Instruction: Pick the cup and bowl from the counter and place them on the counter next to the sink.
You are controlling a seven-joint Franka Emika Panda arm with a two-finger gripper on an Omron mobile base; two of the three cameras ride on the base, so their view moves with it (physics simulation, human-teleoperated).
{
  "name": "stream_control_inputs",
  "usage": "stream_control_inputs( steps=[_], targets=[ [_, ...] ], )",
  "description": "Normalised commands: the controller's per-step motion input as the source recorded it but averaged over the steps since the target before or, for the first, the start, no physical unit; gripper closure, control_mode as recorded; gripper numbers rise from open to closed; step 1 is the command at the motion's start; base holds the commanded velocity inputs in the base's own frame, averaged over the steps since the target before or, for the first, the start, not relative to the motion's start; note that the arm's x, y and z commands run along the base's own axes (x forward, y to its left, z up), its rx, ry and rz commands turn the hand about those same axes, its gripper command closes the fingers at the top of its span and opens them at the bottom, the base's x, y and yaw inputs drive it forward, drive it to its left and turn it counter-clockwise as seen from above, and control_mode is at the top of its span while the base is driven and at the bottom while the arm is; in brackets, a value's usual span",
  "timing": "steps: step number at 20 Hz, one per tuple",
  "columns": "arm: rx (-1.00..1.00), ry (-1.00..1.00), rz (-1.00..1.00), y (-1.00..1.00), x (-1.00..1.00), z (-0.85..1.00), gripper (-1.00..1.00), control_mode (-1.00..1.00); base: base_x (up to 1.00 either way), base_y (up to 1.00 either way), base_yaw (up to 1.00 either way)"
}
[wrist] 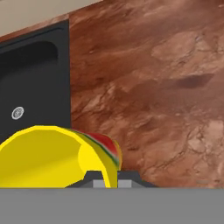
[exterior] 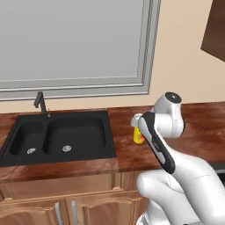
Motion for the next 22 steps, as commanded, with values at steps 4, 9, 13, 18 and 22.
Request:
stream_control_inputs(
  steps=[4,9,13,18,22],
  targets=[
    [0.00,-0.04,0.00,0.01,0.52,-0.34,1.00,-1.00,0.00,0.00,0.00],
    [0.00,0.00,0.00,0.07,0.29,-0.14,1.00,-1.00,0.00,0.00,0.00],
    [0.00,0.00,0.00,0.21,0.14,-0.20,1.00,-1.00,0.00,0.00,0.00],
    [0.00,0.00,0.00,0.17,0.16,-0.35,1.00,-1.00,0.00,0.00,0.00],
    [-0.01,0.03,0.00,0.02,0.16,-0.37,1.00,-1.00,0.00,0.00,0.00]
  ],
)
